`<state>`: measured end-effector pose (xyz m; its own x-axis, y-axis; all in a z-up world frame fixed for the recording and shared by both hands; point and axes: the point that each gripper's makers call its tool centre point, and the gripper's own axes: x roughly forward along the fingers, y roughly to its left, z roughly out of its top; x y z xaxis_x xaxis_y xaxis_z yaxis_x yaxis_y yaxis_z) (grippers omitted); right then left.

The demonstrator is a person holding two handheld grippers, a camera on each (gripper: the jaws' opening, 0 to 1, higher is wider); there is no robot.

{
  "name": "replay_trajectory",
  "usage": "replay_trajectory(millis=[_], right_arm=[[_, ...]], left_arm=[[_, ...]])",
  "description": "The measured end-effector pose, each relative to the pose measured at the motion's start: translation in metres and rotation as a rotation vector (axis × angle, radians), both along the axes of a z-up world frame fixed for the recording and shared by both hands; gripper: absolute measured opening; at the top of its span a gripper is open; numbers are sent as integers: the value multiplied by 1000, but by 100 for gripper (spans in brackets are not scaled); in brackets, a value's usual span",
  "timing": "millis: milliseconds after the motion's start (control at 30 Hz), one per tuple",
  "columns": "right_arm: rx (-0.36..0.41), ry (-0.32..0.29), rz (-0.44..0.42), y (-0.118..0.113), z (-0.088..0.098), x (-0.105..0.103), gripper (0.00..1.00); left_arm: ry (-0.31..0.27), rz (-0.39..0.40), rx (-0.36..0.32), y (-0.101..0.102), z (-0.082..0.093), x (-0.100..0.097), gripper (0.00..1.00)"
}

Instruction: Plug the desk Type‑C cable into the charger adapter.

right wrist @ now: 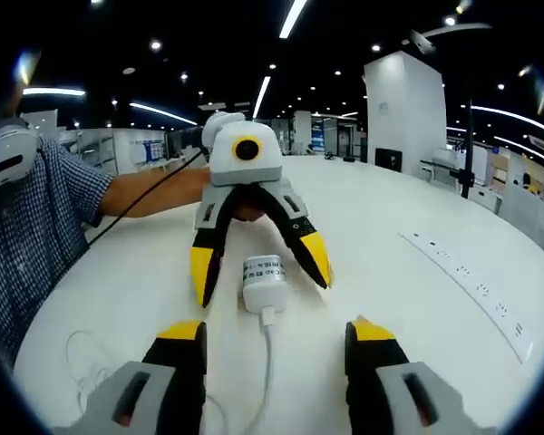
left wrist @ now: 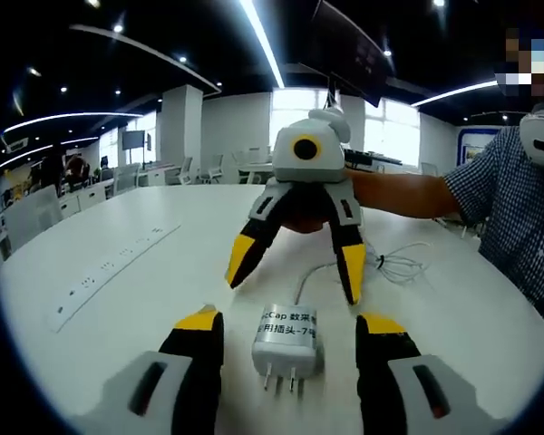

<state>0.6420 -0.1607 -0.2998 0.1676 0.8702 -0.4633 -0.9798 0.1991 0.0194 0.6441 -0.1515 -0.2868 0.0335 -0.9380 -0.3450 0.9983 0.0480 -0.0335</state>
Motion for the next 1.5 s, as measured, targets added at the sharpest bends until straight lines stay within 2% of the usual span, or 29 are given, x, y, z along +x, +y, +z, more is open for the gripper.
replay_trajectory(millis=[233, 400, 567, 733, 900, 1033, 1200, 1333, 1400, 1433, 1500], right_arm=[[-13, -6, -19, 0, -2, 0, 65], [-4, -14, -66, -5, 1, 3, 64], [-4, -19, -129, -12, 4, 1, 64], [-13, -29, -232, -25, 6, 1, 64], [-13, -37, -290, -37, 9, -4, 62], [-6, -45, -358, -47, 14, -9, 62], [-10, -67, -439, -58, 19, -22, 62], [-10, -67, -455, -61, 20, -25, 61], [7, -65, -492, -65, 23, -33, 60], [18, -65, -542, -72, 26, -45, 60], [11, -70, -578, -78, 27, -51, 60]], left_arm=[[-14, 49, 9, 4, 2, 5, 59], [-11, 98, 19, 9, 2, 7, 56], [-20, 145, 37, 13, 1, 1, 56], [-21, 204, 9, 21, 7, -3, 57], [-42, 272, 9, 31, 12, -5, 56], [-55, 315, 9, 38, 18, -10, 56], [-70, 405, 7, 50, 24, -16, 56], [-68, 416, 1, 51, 26, -18, 55], [-64, 456, -9, 58, 29, -23, 55], [-56, 511, -12, 66, 30, -30, 55], [-53, 545, -7, 72, 31, -36, 55]])
